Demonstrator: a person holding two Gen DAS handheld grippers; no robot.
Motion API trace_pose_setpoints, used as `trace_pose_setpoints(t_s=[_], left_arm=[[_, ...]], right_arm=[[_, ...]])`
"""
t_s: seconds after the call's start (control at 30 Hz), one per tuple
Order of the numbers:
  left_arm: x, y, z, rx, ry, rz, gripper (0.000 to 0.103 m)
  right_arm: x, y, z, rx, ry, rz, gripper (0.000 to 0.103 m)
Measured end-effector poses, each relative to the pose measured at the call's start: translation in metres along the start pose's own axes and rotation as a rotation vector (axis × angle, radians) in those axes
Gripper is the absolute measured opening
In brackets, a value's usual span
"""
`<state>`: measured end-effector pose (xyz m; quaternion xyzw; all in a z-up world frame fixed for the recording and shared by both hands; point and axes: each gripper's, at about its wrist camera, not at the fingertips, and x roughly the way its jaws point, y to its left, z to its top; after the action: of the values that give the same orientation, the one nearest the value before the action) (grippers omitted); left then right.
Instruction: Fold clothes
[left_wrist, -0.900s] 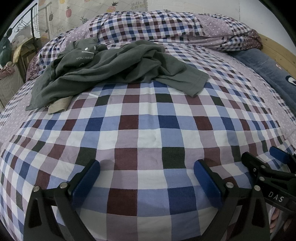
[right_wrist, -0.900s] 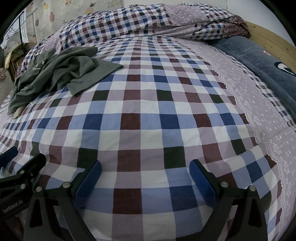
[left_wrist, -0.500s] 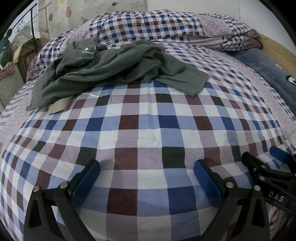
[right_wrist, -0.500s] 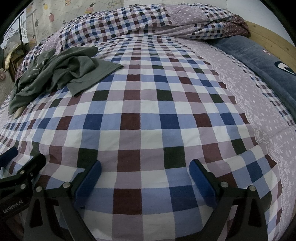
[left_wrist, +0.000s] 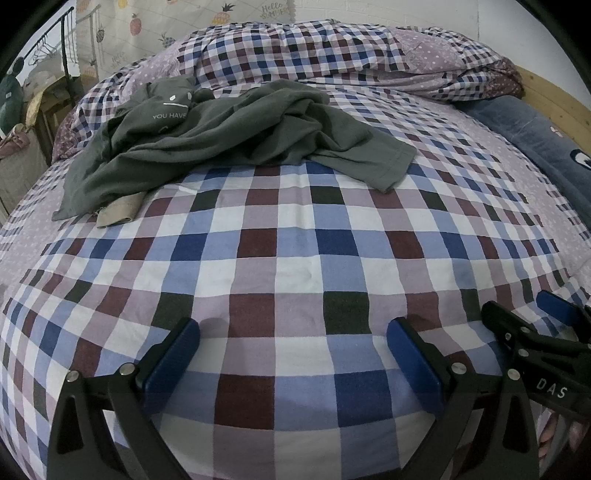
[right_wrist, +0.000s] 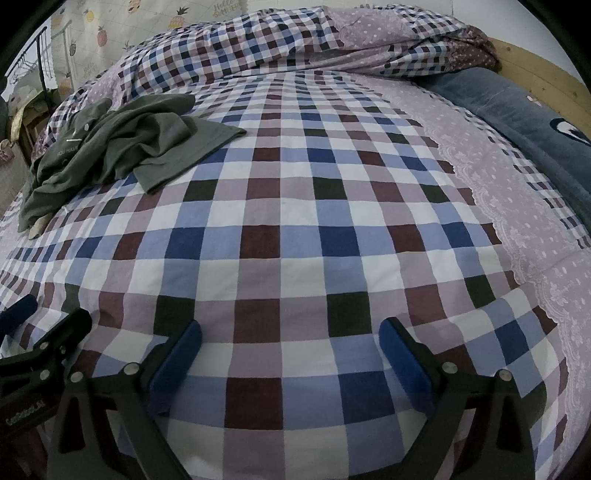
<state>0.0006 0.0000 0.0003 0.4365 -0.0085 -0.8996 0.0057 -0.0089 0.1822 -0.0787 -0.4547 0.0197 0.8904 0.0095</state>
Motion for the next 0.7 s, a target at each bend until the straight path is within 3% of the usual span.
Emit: trace_pose_setpoints(t_s=[0.7], left_arm=[[-0.0011, -0.0002, 0.0024, 0.006, 0.016, -0.011, 0.103]], right_arm=[[0.0048, 0.0017, 0.0024, 0.013, 0.009, 0.03, 0.1]])
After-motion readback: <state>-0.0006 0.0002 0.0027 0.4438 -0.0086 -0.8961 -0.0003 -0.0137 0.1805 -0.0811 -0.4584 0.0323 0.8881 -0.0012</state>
